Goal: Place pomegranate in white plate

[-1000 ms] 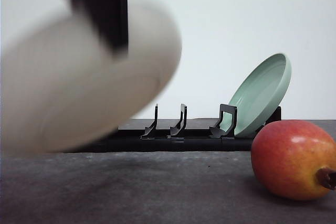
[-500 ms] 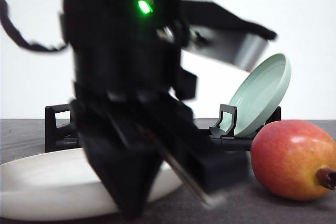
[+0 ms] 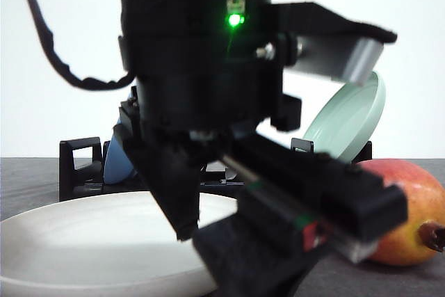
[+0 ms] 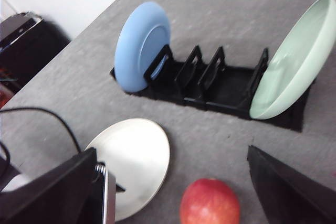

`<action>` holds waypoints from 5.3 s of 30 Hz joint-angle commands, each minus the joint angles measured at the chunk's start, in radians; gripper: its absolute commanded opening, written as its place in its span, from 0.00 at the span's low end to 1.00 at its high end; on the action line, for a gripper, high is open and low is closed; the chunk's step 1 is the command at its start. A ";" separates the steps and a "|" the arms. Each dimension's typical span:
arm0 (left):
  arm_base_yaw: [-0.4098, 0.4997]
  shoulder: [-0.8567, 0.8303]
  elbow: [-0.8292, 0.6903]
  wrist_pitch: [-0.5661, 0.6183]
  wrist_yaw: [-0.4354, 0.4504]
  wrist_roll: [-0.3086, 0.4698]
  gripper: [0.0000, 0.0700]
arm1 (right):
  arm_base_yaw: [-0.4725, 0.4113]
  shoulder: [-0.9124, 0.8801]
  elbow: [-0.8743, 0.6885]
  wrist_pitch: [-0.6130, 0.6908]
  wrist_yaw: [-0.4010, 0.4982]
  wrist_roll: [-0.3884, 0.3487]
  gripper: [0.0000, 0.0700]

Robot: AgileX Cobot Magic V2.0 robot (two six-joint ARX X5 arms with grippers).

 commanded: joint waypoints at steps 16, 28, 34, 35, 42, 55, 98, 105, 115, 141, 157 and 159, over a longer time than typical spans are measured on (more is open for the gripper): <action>-0.021 -0.575 0.012 -0.094 -0.004 -0.131 0.80 | 0.263 0.199 0.002 -0.096 0.145 0.004 0.84; -0.021 -1.014 -0.007 -0.122 -0.004 -0.100 0.80 | 0.347 0.541 0.002 -0.059 0.278 0.019 1.00; -0.021 -1.153 -0.091 -0.122 -0.004 -0.150 0.79 | 0.398 0.674 0.002 -0.011 0.347 0.019 1.00; -0.021 -1.176 -0.112 -0.122 -0.004 -0.157 0.79 | 0.407 0.694 0.002 0.005 0.353 0.020 1.00; -0.021 -1.322 -0.244 -0.123 -0.004 -0.221 0.79 | 0.464 0.831 0.002 0.074 0.388 0.034 1.00; -0.021 -1.384 -0.255 -0.129 -0.012 -0.232 0.79 | 0.531 0.968 0.002 0.080 0.413 0.054 0.75; -0.021 -1.383 -0.255 -0.085 -0.092 -0.201 0.79 | 0.944 1.373 0.498 0.170 0.440 0.146 0.69; -0.021 -1.384 -0.255 -0.085 -0.094 -0.201 0.79 | 0.947 1.373 0.498 0.166 0.439 0.138 1.00; -0.021 -1.383 -0.255 -0.085 -0.094 -0.201 0.79 | 0.943 1.325 0.527 0.109 0.404 0.120 1.00; -0.021 -1.383 -0.255 -0.085 -0.094 -0.204 0.79 | 0.852 0.409 0.436 -0.277 0.750 0.121 1.00; -0.021 -1.383 -0.255 -0.053 -0.150 -0.065 0.80 | 0.853 -0.234 -0.151 0.111 0.827 0.262 1.00; -0.021 -1.383 -0.255 -0.042 -0.169 -0.065 0.80 | 0.853 -0.236 -0.164 0.113 0.827 0.262 1.00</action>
